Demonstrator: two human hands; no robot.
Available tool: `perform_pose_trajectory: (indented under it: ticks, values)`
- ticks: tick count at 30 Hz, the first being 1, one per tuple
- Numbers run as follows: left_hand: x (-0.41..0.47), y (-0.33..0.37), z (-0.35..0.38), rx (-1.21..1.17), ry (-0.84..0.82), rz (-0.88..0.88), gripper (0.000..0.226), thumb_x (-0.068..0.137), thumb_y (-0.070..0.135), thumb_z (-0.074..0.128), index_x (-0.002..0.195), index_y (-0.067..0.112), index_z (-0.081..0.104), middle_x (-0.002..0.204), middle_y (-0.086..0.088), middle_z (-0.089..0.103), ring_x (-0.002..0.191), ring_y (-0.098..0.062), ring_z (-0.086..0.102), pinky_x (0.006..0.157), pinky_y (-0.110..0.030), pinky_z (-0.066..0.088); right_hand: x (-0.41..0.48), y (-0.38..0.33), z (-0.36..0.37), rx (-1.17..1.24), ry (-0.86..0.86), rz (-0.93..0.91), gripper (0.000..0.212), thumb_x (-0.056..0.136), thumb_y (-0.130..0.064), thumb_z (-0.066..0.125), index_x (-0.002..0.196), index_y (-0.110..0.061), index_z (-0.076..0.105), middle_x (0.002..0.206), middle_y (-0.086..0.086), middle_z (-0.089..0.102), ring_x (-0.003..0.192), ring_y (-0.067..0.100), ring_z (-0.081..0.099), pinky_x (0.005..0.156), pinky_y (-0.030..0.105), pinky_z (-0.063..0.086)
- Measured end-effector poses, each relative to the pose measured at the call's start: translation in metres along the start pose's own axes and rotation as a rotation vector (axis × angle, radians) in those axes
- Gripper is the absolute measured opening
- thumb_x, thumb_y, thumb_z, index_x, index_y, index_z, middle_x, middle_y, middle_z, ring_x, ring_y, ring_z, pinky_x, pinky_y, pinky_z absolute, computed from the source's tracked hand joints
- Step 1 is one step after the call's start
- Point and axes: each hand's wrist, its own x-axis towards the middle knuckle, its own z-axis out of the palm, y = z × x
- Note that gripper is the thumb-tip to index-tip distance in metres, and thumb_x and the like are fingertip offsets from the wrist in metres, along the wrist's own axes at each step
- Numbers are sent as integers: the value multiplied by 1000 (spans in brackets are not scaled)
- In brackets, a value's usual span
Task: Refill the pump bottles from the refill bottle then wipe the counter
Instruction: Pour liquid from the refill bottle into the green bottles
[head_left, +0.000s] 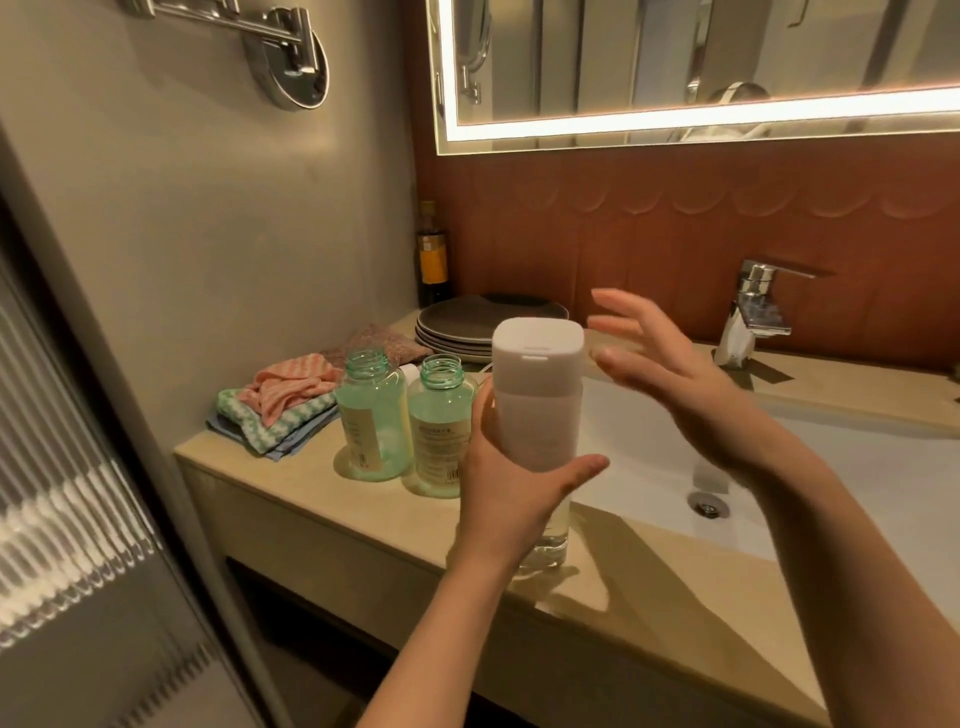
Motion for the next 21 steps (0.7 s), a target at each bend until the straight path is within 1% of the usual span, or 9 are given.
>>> perform_pose_trajectory:
  ticks: [3, 5, 6, 8, 10, 14, 17, 19, 21]
  values:
    - [1, -7, 10, -48, 116, 7, 92, 51, 28, 92, 131, 24, 45, 111, 9, 61, 100, -6, 60, 81, -30, 56, 7, -45, 11, -444, 62, -101, 81, 72, -76, 36, 140, -32, 35, 136, -6, 47, 116, 9, 47, 91, 27, 40]
    - [2, -13, 16, -34, 174, 71, 81, 53, 34, 88, 123, 17, 51, 104, 7, 64, 94, -9, 63, 78, -34, 56, 16, -63, 28, -735, 76, -135, 77, 75, -77, 29, 130, -25, 46, 122, -3, 55, 107, 14, 52, 84, 29, 43]
    - [1, -12, 17, 15, 205, 98, 79, 54, 40, 83, 122, 14, 53, 102, 10, 63, 90, -3, 61, 81, -30, 54, 21, -66, 37, -865, 85, -138, 74, 77, -77, 29, 120, -21, 51, 110, -1, 57, 98, 16, 53, 79, 31, 46]
    - [0, -11, 18, 136, 280, 172, 77, 57, 51, 69, 118, 6, 55, 98, 10, 63, 81, 3, 55, 80, -7, 44, 31, -65, 53, -1030, 87, -130, 64, 82, -73, 35, 103, -16, 52, 90, 0, 49, 84, 18, 48, 69, 33, 44]
    - [0, -6, 18, 173, 279, 196, 80, 56, 61, 58, 113, 6, 56, 97, 5, 65, 79, -1, 55, 72, 0, 37, 38, -59, 60, -1044, 131, -141, 46, 86, -62, 43, 93, -18, 48, 82, -1, 40, 79, 19, 41, 64, 32, 36]
    - [4, -11, 18, 205, 262, 201, 72, 52, 61, 63, 110, 21, 51, 97, 10, 62, 82, -5, 57, 74, -17, 46, 45, -50, 62, -1006, 266, -236, 26, 84, -41, 49, 85, -16, 57, 80, 1, 54, 72, 21, 46, 61, 28, 31]
    - [6, -14, 17, 189, 252, 190, 64, 50, 51, 71, 106, 35, 44, 89, 21, 56, 78, 2, 57, 69, -13, 47, 48, -42, 56, -901, 258, -355, 24, 80, -36, 54, 86, -16, 67, 82, 1, 65, 75, 21, 55, 67, 30, 43]
    - [6, -16, 15, 170, 208, 172, 62, 49, 56, 66, 103, 36, 44, 87, 23, 55, 78, 4, 57, 65, -12, 48, 47, -40, 48, -747, 184, -435, 24, 76, -34, 57, 84, -16, 71, 80, -1, 68, 74, 19, 61, 72, 35, 51]
    - [5, -15, 14, 187, 192, 160, 56, 48, 61, 61, 97, 42, 40, 84, 26, 49, 80, 15, 53, 64, -7, 46, 51, -36, 40, -600, 63, -498, 23, 73, -32, 58, 84, -17, 72, 80, -7, 68, 74, 12, 63, 73, 32, 55]
